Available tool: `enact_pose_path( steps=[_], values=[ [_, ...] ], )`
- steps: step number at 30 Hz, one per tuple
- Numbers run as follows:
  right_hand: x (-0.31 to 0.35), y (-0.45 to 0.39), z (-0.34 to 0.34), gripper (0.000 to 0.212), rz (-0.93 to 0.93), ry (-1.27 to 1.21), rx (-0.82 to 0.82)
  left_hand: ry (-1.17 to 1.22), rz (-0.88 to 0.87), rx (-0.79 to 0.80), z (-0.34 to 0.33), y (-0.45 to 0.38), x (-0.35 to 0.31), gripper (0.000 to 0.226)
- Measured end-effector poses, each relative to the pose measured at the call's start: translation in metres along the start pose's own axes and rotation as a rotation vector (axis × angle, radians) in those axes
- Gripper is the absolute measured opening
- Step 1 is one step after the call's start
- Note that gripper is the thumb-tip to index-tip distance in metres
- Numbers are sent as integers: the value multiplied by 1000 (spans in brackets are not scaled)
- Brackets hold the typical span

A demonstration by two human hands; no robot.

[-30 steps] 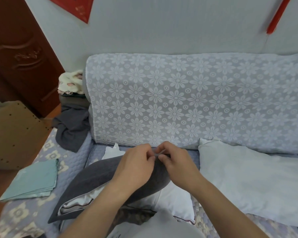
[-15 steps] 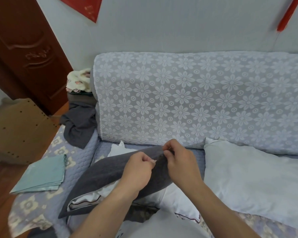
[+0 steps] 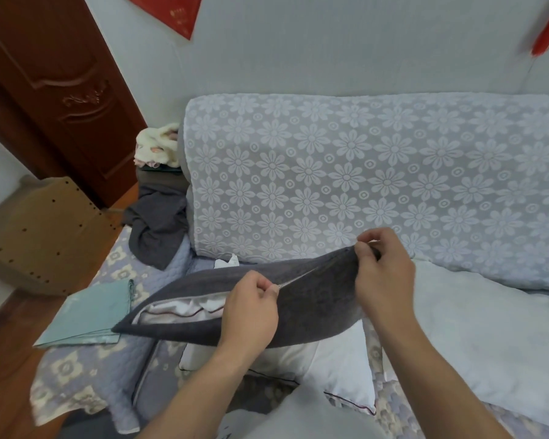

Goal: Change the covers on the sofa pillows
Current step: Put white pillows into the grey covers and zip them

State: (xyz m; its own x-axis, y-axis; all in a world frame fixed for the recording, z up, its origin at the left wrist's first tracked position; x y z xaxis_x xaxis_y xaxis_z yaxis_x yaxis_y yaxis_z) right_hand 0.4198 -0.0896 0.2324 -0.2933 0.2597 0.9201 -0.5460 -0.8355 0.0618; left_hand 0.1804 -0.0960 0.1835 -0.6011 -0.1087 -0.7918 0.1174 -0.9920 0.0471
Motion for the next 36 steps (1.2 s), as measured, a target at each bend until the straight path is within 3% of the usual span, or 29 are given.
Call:
enact_pose_path(
  steps=[4, 8, 11, 14, 15, 17, 19, 22, 25, 27, 32, 36],
  values=[
    [20, -10, 35, 13, 49, -164, -185, 27, -239, -10, 4, -10, -54, 19],
    [-16, -29, 51, 17, -63, -67, -239, -127, -254, 294, -60, -28, -61, 11],
    [-91, -42, 54, 24, -278, 164, -183, -196, -184, 610, -123, -27, -43, 12],
    [-157, -46, 49, 37, -405, 447, 37, -149, -145, 811, -170, -10, -24, 13],
    [-168, -44, 48, 44, -372, 624, 87, -109, -140, 835, -182, -3, -20, 13],
    [-174, -41, 35, 56, -132, 948, 93, -95, -190, 854, -199, 8, -14, 14],
    [-177, -27, 11, 53, 117, 1052, 154, -145, -305, 836, -214, 14, -12, 14],
    [-192, -10, -13, 24, 199, 992, 293, -178, -477, 765, -222, 9, -16, 15],
    [-203, -21, 7, 13, 128, 886, 150, -293, -690, 701, -210, 1, -7, 19],
    [-201, -27, 13, 12, 149, 806, 134, -511, -829, 644, -193, -1, 13, 37],
    [-172, -29, 11, 4, 255, 632, 183, -723, -598, 857, -179, -7, 59, 81],
    [-150, -23, 12, 4, 290, 537, 166, -807, -523, 1027, -197, -5, 67, 79]
  ],
)
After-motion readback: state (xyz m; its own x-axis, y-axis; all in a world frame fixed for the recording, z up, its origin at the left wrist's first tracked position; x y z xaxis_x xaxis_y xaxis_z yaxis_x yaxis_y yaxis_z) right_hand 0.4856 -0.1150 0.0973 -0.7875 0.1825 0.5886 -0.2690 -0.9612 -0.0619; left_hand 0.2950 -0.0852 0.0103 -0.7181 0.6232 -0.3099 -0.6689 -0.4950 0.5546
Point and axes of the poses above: each hand's wrist, its own y-axis away from the middle knuckle, its own z-axis out of the back of the hand, x = y × z, the point moved 8 cm from there along -y, towards the middle knuckle, and after that the axes turned 9 degrees about -z, right-handed, at the moved point
